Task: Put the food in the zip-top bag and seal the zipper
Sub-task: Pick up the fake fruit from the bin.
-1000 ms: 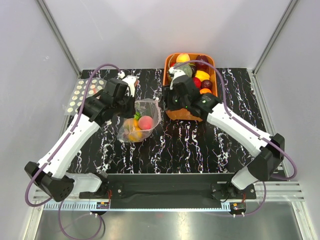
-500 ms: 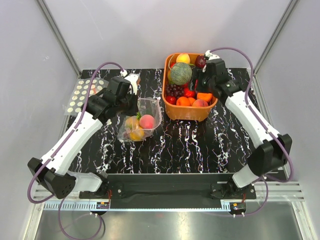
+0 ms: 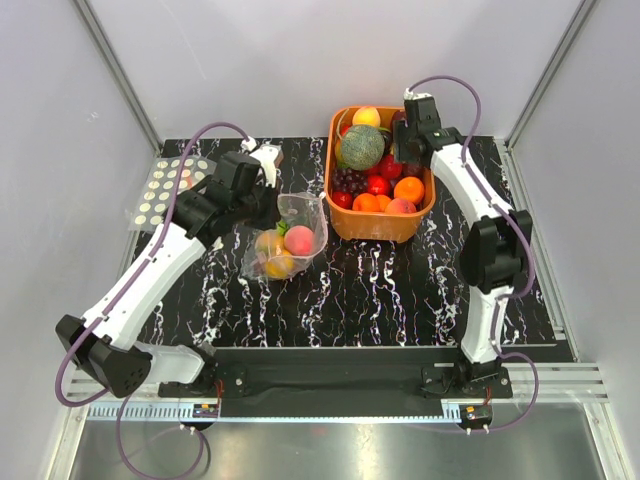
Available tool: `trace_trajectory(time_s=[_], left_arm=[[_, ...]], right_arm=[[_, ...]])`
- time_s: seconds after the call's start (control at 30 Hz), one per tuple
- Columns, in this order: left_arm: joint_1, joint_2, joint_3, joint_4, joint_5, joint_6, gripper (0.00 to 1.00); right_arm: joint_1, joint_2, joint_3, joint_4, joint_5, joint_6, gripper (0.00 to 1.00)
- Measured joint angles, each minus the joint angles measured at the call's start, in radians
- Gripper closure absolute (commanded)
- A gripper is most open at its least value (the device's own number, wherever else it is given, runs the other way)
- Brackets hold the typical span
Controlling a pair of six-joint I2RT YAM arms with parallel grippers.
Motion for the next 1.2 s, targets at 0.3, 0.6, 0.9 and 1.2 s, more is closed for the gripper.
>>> trace_trajectory(time_s=[0.3, 0.6, 0.9, 1.2], left_arm=[[0.0, -0.001, -0.039, 0.036, 0.038, 0.001, 1.0], [0.0, -0.002, -0.064, 0.065, 0.064, 0.002, 1.0], [0.0, -0.002, -0.094, 0.082, 0.074, 0.008, 1.0], [0.0, -0.002, -0.103, 0.097, 0.077, 0.009, 1.0]], right_arm=[[0.0, 0.193, 0.195, -0.041, 0.078, -0.227, 0.23], [0.005, 0.275, 0.298, -0.181, 0.098, -0.361, 0.23], [0.005, 0.31, 0.354, -0.33, 0.037, -0.391, 0.39], [0.005, 0.356, 0.347, -0.329, 0.027, -0.408, 0.21]])
